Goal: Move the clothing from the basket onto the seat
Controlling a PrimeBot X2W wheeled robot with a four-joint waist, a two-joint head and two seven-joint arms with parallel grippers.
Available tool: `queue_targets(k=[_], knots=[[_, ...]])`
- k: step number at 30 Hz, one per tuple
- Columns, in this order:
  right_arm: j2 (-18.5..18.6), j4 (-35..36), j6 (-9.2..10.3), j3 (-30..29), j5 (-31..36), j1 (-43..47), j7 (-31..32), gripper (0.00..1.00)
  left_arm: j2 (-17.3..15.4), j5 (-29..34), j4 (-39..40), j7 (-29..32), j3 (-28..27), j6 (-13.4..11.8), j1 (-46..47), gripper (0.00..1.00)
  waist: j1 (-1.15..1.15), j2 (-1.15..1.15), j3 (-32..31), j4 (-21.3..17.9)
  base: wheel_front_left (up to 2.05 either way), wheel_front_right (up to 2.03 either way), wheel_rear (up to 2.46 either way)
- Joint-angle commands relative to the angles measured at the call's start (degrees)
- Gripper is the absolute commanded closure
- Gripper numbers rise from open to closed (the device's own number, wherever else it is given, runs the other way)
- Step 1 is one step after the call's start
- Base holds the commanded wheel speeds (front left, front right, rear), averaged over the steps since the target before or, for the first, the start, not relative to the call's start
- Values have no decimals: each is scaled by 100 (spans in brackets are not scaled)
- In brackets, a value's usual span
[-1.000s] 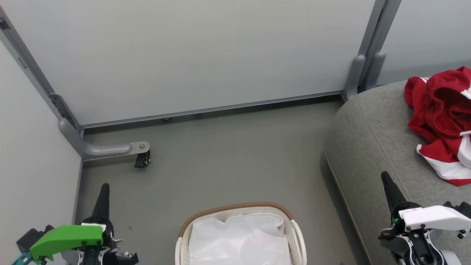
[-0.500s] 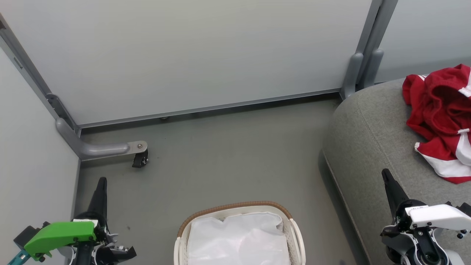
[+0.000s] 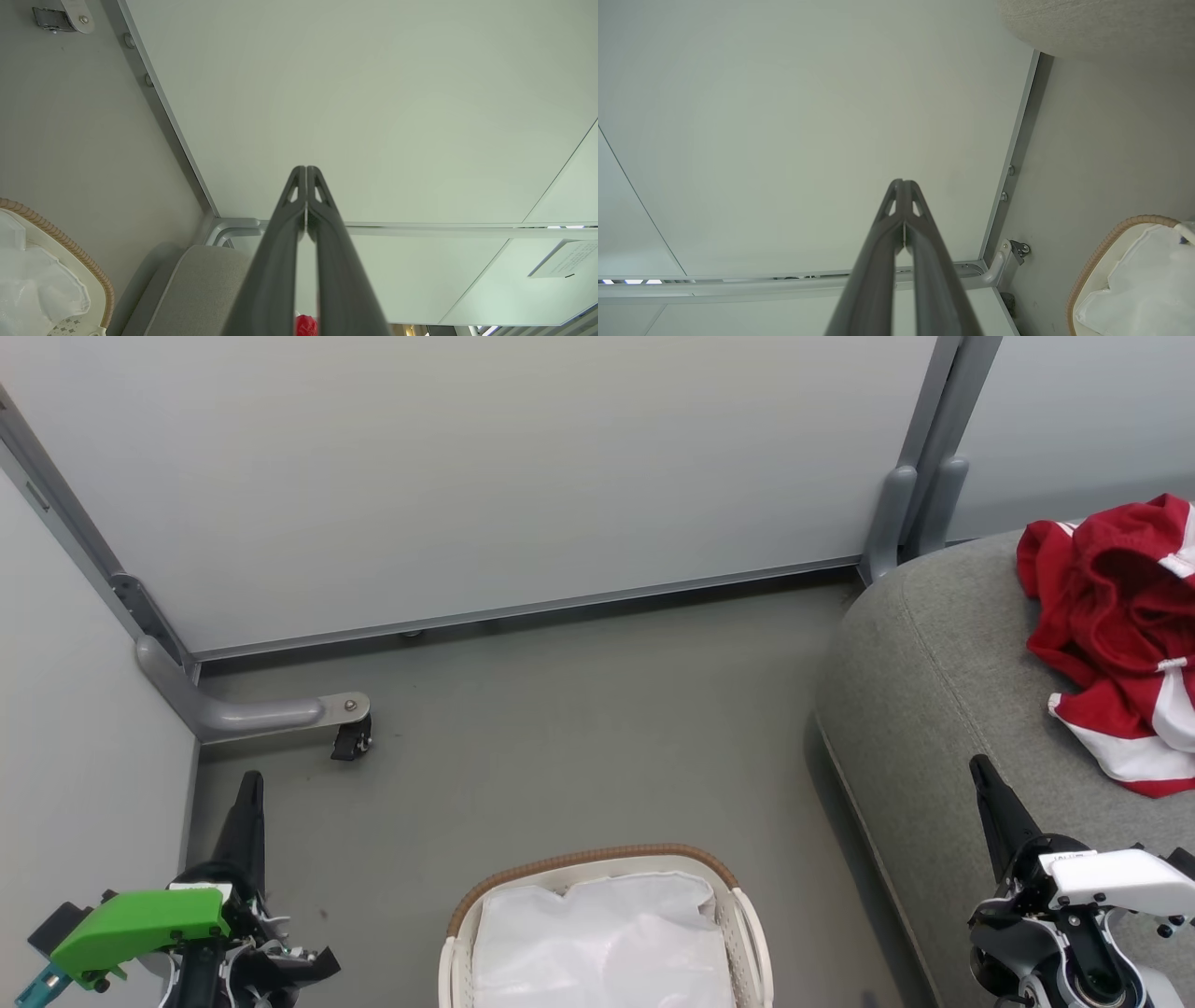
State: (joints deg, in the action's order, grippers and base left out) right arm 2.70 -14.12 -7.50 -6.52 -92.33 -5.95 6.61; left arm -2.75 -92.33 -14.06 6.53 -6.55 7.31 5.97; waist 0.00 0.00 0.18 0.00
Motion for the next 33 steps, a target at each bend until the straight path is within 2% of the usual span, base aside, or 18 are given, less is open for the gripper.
queue_targets(k=[1,33], knots=[[34,25,2,-10,-17,-54,8,100,-23,-17,8,20,-13,39,58,100,0,0,0,0,0,0,0],[34,24,1,-9,-18,-53,7,100,-23,-18,9,19,-12,34,58,100,0,0,0,0,0,0,0]])
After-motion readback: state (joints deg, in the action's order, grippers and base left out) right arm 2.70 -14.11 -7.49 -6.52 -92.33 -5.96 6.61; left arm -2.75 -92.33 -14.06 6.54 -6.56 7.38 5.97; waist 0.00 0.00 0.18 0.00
